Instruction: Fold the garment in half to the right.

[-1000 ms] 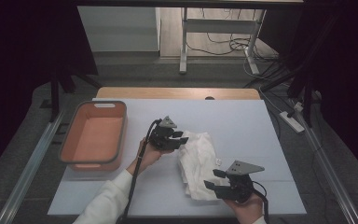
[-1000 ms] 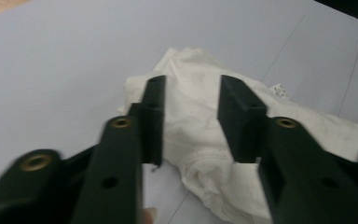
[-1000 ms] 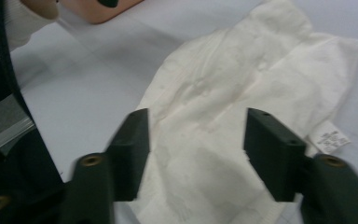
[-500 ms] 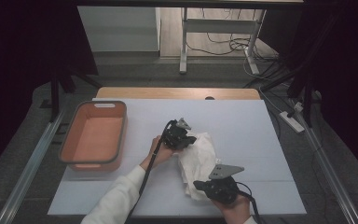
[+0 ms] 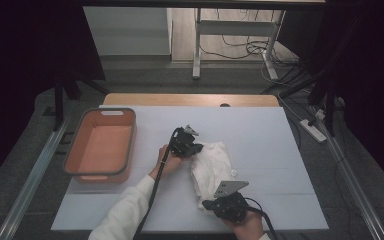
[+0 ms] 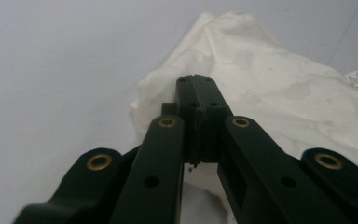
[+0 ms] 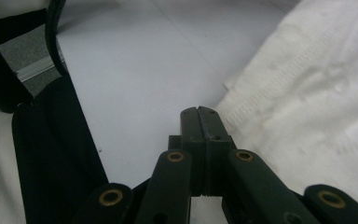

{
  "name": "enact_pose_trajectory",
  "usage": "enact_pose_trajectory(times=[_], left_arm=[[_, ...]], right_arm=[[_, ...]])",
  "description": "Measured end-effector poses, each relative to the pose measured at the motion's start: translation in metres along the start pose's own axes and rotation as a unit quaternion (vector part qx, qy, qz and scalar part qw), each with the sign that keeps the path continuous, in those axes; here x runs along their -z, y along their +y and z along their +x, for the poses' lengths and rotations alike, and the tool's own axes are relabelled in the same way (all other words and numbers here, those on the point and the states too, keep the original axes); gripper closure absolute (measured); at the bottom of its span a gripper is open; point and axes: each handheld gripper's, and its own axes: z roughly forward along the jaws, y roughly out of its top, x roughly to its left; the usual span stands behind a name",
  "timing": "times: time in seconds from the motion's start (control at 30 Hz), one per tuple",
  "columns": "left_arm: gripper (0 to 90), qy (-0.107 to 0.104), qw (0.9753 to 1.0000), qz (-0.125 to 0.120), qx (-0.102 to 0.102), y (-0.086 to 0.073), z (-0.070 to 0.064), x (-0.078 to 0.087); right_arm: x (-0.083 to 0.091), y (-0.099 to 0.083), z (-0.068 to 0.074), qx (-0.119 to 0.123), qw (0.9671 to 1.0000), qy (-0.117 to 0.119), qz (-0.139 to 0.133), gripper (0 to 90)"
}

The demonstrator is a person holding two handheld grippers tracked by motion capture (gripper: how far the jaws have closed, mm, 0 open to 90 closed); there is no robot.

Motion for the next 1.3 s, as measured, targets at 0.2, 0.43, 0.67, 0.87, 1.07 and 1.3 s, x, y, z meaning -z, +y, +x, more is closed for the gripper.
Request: enact_pose_trajectory(times=[0.2,0.43,0.67,0.87,1.07,1.3], left_arm=[[88.8,-0.008,0.9997,0.002,0.024,-0.007,0.012,-0.006],[88.8,-0.003,0.9998,0.007,0.018,-0.007,0.011,-0.010],[88.8,0.004,0.9998,0.016,0.008,-0.006,0.009,-0.008],[88.8,-0.012,0.9997,-0.004,-0.023,0.002,-0.010,0.018],[88.7,-0.067,0.9970,0.003,-0.039,-0.005,-0.032,0.036],[88.7,-0.086,0.9945,0.023,-0.054,-0.020,-0.045,0.035]], right_arm=[[0.001,-0.004,-0.006,-0.008,1.0000,-0.001,0.004,89.9],[0.000,-0.008,-0.011,-0.015,0.9997,-0.002,0.016,90.0],[0.001,-0.011,-0.013,-0.020,0.9997,-0.004,0.016,90.0],[0.006,-0.011,-0.015,-0.021,0.9997,0.005,0.008,89.8],[0.021,-0.013,-0.015,-0.024,0.9996,-0.008,-0.014,89.9],[0.031,-0.021,-0.028,-0.046,0.9983,-0.034,-0.012,89.8]])
